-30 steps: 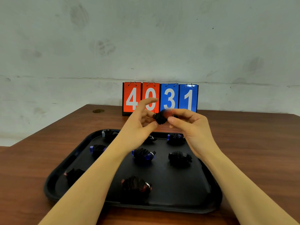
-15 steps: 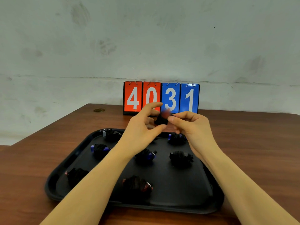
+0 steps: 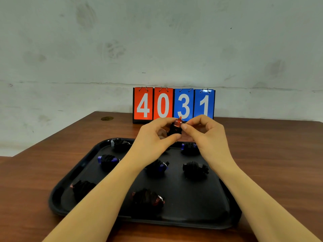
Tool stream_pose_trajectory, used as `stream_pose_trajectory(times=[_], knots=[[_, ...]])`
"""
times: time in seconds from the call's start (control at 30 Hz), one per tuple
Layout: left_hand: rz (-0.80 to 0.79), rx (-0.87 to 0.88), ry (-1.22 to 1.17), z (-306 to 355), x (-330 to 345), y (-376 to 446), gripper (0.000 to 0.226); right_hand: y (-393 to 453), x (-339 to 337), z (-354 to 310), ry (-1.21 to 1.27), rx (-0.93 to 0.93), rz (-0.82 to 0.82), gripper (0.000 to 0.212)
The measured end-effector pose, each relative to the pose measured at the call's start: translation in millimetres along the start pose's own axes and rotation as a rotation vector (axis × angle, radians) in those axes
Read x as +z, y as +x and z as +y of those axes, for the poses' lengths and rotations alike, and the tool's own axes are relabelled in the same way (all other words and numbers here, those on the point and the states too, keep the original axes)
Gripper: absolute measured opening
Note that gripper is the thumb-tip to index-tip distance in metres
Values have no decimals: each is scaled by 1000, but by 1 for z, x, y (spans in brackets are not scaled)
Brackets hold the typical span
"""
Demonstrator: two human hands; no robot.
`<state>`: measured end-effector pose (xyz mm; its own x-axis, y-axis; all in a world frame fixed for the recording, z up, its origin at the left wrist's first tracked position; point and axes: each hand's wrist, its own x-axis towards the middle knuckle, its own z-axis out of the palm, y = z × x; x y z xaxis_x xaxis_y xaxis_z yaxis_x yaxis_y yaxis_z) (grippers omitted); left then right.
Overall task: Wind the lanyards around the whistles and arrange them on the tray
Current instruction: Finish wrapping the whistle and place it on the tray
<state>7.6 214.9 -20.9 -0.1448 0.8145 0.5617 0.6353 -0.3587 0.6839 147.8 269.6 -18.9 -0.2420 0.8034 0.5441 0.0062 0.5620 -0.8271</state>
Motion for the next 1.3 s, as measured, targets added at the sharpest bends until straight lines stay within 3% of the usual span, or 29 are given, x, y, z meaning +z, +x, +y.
stream_pose_trajectory(times=[0.4,0.77,1.07,1.3], knots=[[-2,8,42,-3,-2,1,43,-1,-1,1,-238,-217,-30,17],[-52,44,99,-1,-4,-1,37,2,-8,-3,19,-24,-96,20],[-156,112,84,5,-6,-5,28,-1,-8,-4,-90,-65,-125,13],[-247,48,15,4,0,-1,33,-3,-5,-3,-96,-61,-122,14]])
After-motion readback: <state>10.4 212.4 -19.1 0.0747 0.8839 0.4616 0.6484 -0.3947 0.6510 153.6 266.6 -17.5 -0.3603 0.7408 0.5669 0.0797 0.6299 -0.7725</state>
